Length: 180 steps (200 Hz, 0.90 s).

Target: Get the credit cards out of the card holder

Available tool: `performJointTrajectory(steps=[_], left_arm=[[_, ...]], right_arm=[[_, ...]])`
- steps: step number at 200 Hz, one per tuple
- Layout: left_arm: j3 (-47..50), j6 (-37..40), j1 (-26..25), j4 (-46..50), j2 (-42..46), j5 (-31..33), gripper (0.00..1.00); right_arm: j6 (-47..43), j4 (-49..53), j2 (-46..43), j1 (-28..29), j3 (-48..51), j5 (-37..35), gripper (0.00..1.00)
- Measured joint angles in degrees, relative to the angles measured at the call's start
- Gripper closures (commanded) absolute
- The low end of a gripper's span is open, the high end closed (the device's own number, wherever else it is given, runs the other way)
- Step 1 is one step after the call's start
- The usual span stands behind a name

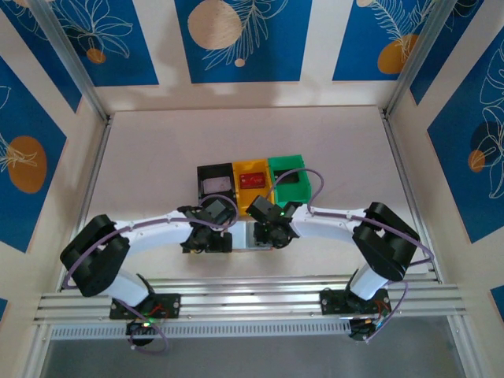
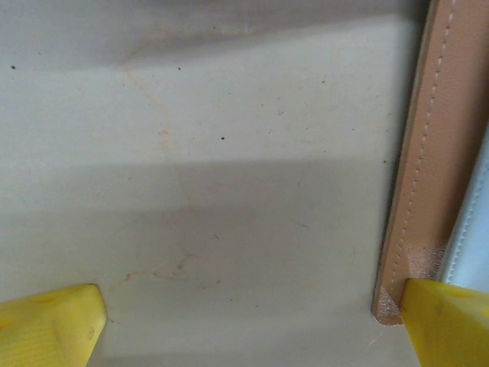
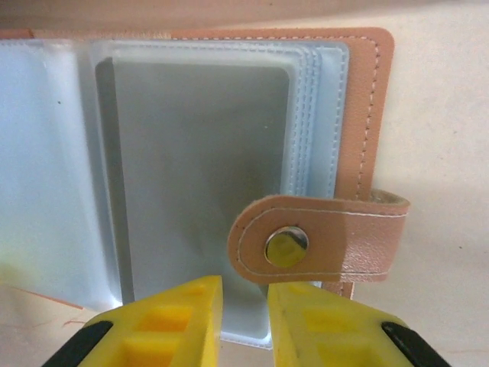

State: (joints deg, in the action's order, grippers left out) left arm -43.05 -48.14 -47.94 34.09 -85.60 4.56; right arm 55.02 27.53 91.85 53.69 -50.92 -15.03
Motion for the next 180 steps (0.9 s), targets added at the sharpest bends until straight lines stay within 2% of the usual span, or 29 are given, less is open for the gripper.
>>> performJointTrajectory(steps=[48,103,180], left_arm=[[-0.02,0.0,-0.09,0.0,-0.04,0.02,0.0],[-0.09,0.02,-0.09,0.04,-0.07,0.02,0.0],[-0.07,0.0,-0.11,0.02,-0.04,0.04,0.0]], right_arm=[[-0.07,-0.28,-0.5,0.59,0.02,-0.28,0.69],[-0.22,0.44,-0.92,0.59,0.02,-1.33,0.69],[-0.31,0.39,0.11,0.59,0.02,-1.31,0.8]])
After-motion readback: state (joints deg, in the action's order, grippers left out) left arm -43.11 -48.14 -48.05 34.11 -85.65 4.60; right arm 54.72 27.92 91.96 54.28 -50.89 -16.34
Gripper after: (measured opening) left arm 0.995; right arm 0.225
